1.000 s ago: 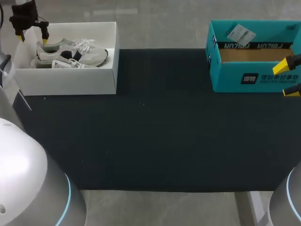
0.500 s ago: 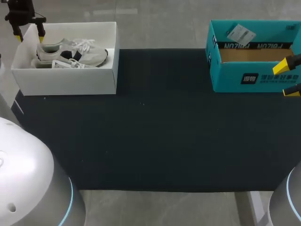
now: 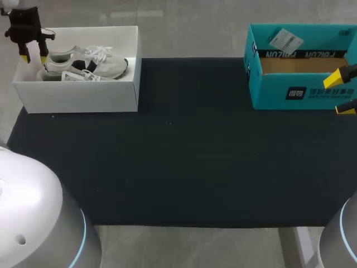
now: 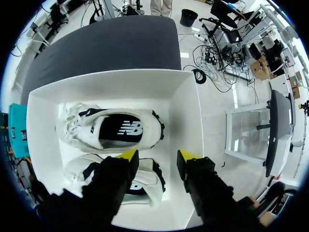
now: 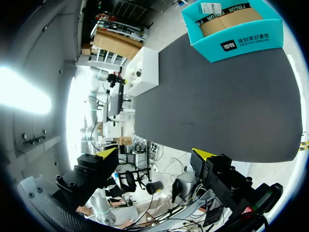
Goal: Take the shoe out of the shoebox, open the shoe tongue, remove and reinsert the insole, then place the shoe into the shoebox
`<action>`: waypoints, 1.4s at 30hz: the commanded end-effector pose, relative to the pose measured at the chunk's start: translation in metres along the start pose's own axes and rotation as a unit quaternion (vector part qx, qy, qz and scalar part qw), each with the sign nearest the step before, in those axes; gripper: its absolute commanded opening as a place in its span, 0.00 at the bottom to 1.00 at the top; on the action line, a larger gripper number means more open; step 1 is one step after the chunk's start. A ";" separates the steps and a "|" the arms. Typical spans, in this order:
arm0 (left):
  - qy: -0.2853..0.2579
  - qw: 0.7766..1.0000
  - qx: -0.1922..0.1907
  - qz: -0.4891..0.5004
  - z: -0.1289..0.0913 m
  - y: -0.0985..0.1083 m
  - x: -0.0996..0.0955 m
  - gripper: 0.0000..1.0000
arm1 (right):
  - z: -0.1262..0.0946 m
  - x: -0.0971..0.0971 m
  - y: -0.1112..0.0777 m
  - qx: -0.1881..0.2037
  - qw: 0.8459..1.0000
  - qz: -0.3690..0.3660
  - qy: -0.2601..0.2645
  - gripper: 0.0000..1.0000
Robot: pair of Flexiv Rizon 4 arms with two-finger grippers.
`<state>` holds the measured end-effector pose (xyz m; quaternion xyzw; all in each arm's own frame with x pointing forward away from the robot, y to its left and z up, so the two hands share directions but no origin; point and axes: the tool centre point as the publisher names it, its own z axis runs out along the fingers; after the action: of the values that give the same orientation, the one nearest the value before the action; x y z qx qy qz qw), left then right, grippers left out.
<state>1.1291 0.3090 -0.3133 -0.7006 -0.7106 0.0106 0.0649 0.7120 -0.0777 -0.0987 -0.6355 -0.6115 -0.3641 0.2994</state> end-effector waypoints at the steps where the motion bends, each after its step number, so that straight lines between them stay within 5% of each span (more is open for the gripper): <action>1: 0.003 0.987 -0.158 -0.003 0.009 -0.024 0.000 0.49 | 0.001 0.000 0.000 0.000 1.000 0.001 -0.001 1.00; 4: 0.012 0.985 -0.174 0.001 0.012 -0.026 -0.001 0.50 | 0.001 0.000 0.000 0.000 1.000 0.001 -0.001 1.00; 8: 0.015 0.984 -0.177 0.001 0.011 -0.024 -0.003 1.00 | 0.001 0.000 0.000 0.000 1.000 0.001 -0.001 1.00; 25: -0.024 0.990 -0.137 0.012 0.010 -0.016 -0.014 0.76 | 0.001 0.000 0.000 0.000 1.000 0.001 -0.001 1.00; 27: -0.027 0.991 -0.129 0.017 0.011 -0.016 -0.015 0.57 | 0.001 0.000 0.000 0.000 1.000 0.001 -0.001 1.00; 33: -0.026 0.994 -0.107 0.028 0.017 -0.020 -0.015 0.47 | 0.001 0.000 0.000 0.000 1.000 0.001 -0.001 1.00; 42: -0.025 0.996 -0.088 0.011 0.033 -0.021 -0.008 0.49 | 0.001 0.000 0.000 0.000 1.000 0.001 -0.001 1.00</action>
<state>1.0982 0.3023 -0.3411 -0.7106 -0.7024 -0.0376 -0.0171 0.7120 -0.0776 -0.0987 -0.6355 -0.6115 -0.3640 0.2995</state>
